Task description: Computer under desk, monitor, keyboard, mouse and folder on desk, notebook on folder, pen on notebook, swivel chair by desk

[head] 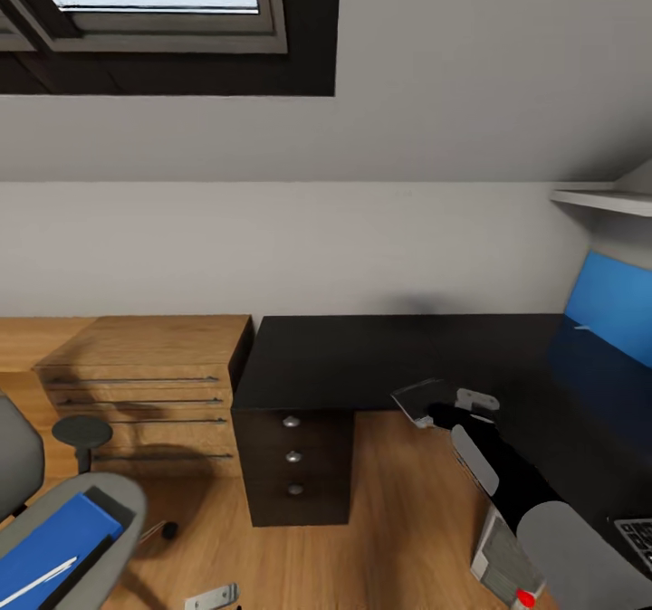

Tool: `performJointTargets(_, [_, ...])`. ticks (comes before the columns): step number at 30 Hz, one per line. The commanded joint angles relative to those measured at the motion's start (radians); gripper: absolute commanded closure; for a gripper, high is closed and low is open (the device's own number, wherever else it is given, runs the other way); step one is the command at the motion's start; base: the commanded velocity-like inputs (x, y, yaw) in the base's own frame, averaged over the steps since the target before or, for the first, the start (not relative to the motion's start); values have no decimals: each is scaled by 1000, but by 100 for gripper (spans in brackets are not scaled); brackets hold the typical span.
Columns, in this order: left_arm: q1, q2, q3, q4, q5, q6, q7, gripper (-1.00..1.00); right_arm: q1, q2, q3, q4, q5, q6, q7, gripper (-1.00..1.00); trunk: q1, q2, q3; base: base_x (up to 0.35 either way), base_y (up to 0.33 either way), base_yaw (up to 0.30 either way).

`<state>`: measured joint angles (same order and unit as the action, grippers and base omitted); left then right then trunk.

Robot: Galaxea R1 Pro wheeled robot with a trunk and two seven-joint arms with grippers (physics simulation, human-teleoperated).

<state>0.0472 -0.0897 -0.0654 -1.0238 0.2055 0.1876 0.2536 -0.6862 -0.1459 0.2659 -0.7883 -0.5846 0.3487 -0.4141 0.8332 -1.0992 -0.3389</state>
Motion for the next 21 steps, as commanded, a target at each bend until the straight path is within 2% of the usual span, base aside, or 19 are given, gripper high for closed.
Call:
performJointTargets(1, [0,0,-2,-3,9,4,7,-100,-1,-7,6,-1,-10,6,-8,100,0,-1,-1,-28,-16,-297])
performJointTargets(8, [0,0,-2,-4,9,4,7,-100,-1,-77,8,-2,-7,82,21,100,0,-1,-1,-8,-5,-298])
performJointTargets(9, [0,0,-2,-4,10,4,7,-100,-1,-107,9,-2,-5,91,46,100,0,-1,-1,-1,0,-299])
performJointTargets(11, [0,1,-2,-4,10,3,8,-100,-1,-138,10,-2,-5,96,78,100,0,-1,-1,0,0,-299])
performJointTargets(13, [0,1,-2,-5,10,3,8,-100,-1,-157,10,0,-5,97,104,100,0,-1,-1,0,0,-299])
performJointTargets(18, [0,0,-2,-6,11,3,9,-100,-1,-177,11,4,4,97,151,100,0,-1,-1,0,0,-299])
performJointTargets(21, [0,0,-3,-8,10,2,9,-100,-1,-179,12,4,39,96,160,100,0,-1,-1,0,0,-254])
